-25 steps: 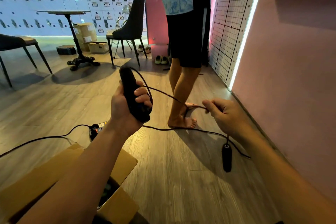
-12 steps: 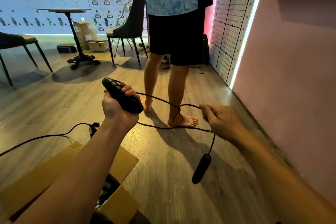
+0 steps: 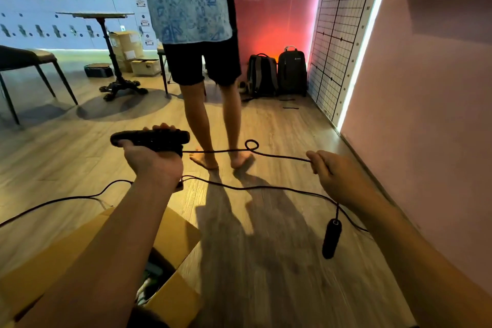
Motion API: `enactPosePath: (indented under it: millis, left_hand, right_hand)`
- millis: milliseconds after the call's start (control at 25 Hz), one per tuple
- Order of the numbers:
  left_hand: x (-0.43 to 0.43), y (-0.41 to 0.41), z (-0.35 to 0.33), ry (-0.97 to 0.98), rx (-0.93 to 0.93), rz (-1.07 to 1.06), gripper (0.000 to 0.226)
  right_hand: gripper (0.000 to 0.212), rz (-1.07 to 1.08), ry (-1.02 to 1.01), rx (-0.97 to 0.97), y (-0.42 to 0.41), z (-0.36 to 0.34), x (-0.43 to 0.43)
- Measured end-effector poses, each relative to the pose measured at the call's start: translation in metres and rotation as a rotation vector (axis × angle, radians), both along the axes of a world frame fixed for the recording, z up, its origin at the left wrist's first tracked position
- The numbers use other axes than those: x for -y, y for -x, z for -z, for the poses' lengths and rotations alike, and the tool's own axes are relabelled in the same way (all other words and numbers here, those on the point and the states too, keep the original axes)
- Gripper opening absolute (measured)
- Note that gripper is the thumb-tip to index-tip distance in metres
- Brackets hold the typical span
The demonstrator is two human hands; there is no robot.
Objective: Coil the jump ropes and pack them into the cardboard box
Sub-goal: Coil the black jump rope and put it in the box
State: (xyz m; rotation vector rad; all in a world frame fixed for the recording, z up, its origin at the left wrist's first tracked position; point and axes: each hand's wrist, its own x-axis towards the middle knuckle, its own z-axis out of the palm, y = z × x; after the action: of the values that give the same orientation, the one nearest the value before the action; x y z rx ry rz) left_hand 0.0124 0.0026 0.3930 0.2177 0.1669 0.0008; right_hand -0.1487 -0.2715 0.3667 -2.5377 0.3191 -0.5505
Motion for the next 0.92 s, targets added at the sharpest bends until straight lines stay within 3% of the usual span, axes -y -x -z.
enactPosePath:
  millis: [120, 280, 440, 600, 720, 800, 920]
  left_hand:
    - [-0.011, -0.015, 0.015, -0.178, -0.086, -0.114, 0.045]
    - [-0.013, -0.021, 0.047, -0.971, -0.078, -0.172, 0.037]
    - [-0.001, -0.021, 0.071, -1.362, 0.14, 0.318, 0.048]
    - [0.03, 0.024, 0.055, -1.629, 0.535, 1.076, 0.068]
    - [0.053, 0.057, 0.041, -1.58, 0.68, 1.554, 0.078]
    - [0.062, 0.068, 0.031, -1.43, 0.779, 1.581, 0.079]
    - [0.064, 0.075, 0.011, -1.008, 0.782, 1.492, 0.074]
  right_hand:
    - [0.059, -0.015, -0.199, 0.055, 0.006, -0.005, -0.003]
    - [0.045, -0.153, -0.392, 0.19, 0.016, -0.017, -0.009]
    - [0.038, -0.05, -0.418, 0.438, 0.005, -0.012, -0.016]
    - [0.038, 0.136, -0.371, 0.623, -0.004, -0.01, -0.011]
    - [0.04, 0.273, -0.362, 0.654, -0.005, -0.007, 0.0]
    - [0.041, 0.377, -0.343, 0.625, -0.003, -0.006, 0.01]
    - [0.047, 0.415, -0.26, 0.52, 0.0, 0.003, 0.019]
